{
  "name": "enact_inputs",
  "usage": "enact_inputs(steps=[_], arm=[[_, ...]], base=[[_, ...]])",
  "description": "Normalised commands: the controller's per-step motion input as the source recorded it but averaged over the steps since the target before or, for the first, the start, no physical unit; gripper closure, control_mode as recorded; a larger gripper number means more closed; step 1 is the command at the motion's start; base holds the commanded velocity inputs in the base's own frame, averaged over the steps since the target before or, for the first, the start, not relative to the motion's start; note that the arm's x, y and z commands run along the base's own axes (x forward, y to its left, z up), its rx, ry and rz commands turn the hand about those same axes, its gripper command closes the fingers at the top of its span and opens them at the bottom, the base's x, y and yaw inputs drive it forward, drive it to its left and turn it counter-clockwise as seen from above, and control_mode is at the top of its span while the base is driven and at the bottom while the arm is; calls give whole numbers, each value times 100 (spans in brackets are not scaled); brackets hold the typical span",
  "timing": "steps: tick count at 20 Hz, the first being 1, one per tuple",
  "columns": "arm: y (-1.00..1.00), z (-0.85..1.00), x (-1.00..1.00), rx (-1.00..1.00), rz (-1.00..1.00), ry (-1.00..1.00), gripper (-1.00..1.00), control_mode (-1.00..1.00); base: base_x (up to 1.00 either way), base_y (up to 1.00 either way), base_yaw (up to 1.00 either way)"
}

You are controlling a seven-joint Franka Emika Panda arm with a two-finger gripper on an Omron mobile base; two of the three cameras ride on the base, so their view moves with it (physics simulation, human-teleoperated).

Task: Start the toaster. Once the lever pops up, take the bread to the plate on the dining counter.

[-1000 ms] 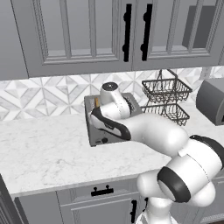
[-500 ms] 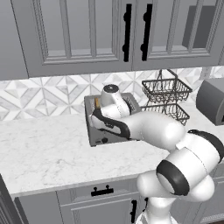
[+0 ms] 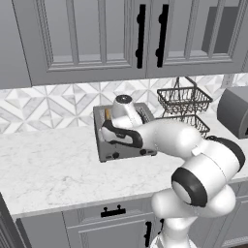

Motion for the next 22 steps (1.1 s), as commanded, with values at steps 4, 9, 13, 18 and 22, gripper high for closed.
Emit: enact_inputs(steps=[4, 9, 13, 18, 22], arm=[[9, -17, 23, 0, 10, 0, 100, -100], [18, -29, 8, -1, 6, 0, 100, -100], [9, -49, -1, -5, 0, 0, 100, -100], [0, -49, 2, -4, 0, 0, 100, -100], [0, -67, -2, -4, -5, 0, 100, -100]], base=[[0, 0, 0], [0, 0, 0], [0, 0, 0], [0, 0, 0], [0, 0, 0]])
